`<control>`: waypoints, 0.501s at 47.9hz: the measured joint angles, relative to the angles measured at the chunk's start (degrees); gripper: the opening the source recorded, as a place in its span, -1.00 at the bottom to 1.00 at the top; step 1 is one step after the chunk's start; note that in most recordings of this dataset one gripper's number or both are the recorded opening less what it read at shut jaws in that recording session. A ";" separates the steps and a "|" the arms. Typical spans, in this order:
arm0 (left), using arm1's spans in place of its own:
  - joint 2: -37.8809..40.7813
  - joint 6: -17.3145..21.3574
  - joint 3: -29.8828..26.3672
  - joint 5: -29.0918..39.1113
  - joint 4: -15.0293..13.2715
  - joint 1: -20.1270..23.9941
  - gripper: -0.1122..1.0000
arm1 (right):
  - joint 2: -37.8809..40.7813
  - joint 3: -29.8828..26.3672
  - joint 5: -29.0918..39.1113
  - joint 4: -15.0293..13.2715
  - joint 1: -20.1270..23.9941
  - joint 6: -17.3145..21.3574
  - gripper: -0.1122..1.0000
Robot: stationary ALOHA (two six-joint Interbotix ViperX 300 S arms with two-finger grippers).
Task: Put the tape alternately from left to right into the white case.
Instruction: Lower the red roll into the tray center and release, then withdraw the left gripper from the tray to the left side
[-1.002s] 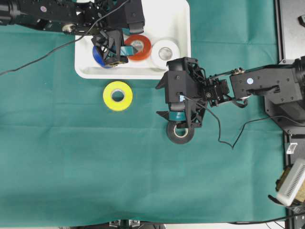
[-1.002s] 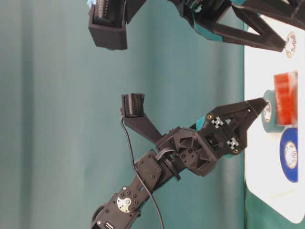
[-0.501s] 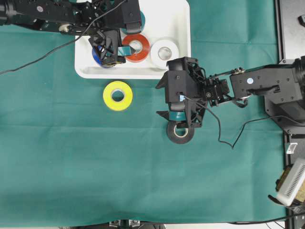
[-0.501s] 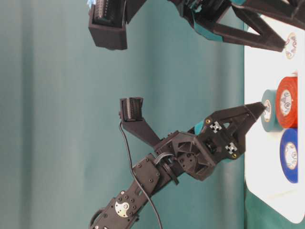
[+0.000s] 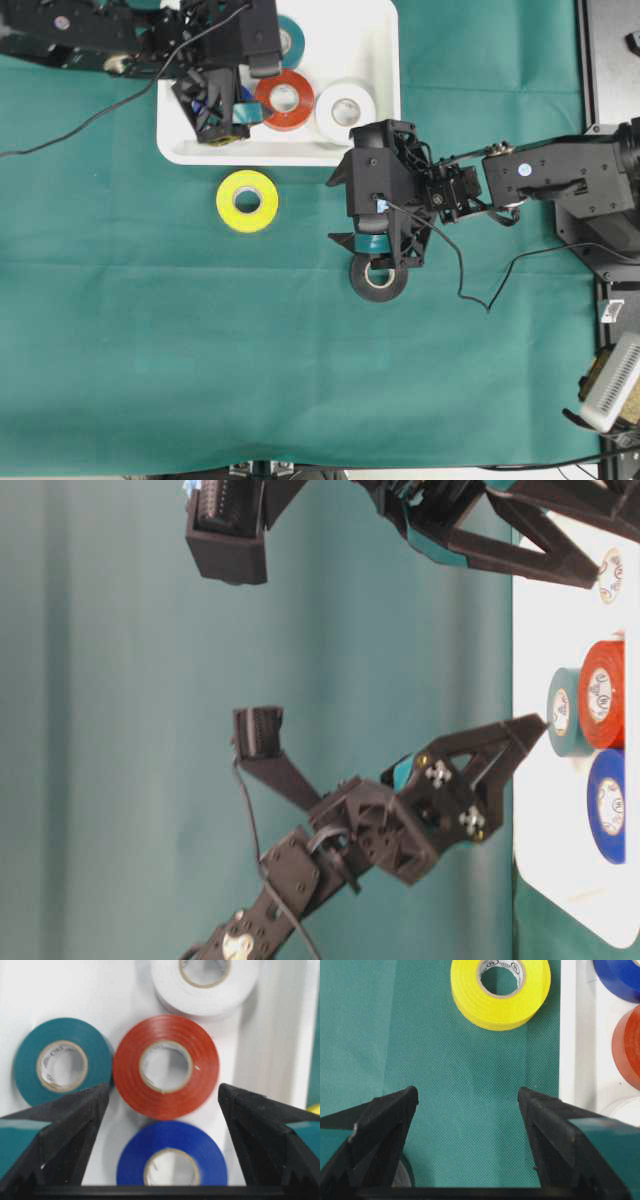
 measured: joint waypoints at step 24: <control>-10.72 -0.09 10.11 0.00 0.00 -5.45 0.27 | 0.00 0.00 0.00 0.00 0.00 0.00 0.70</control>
